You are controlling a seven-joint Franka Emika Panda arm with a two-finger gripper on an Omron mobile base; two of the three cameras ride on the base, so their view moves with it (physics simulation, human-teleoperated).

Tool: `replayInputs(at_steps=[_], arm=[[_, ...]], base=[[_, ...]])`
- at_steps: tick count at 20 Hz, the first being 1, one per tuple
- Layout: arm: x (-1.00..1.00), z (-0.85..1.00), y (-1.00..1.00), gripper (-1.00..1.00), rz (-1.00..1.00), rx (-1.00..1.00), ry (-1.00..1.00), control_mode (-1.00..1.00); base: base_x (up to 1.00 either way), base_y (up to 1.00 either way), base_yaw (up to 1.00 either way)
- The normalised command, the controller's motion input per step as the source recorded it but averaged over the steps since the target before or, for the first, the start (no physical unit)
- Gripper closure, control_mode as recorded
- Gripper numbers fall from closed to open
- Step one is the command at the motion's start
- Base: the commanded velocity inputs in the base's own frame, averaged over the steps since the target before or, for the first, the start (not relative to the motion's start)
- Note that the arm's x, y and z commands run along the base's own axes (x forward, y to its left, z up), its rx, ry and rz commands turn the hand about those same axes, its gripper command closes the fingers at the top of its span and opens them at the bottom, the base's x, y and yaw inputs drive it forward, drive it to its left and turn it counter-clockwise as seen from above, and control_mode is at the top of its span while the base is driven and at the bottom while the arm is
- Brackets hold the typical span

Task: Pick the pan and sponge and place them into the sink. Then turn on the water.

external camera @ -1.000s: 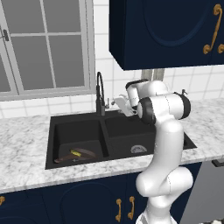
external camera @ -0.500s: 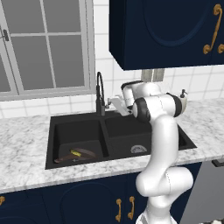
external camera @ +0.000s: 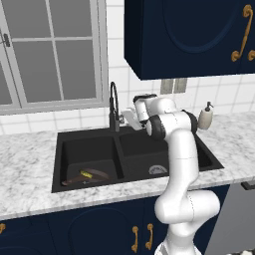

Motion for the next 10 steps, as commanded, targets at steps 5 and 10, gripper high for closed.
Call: replayInputs(at_steps=[5, 10], arm=[[0.34, -0.21, 0.02, -1.00, 0.00, 0.03, 0.00, -1.00], [0.06, -0.15, 0.03, 1.00, 0.00, 0.01, 0.00, -1.00]], base=[[0.00, 0.00, 0.00], [0.00, 0.00, 0.00]])
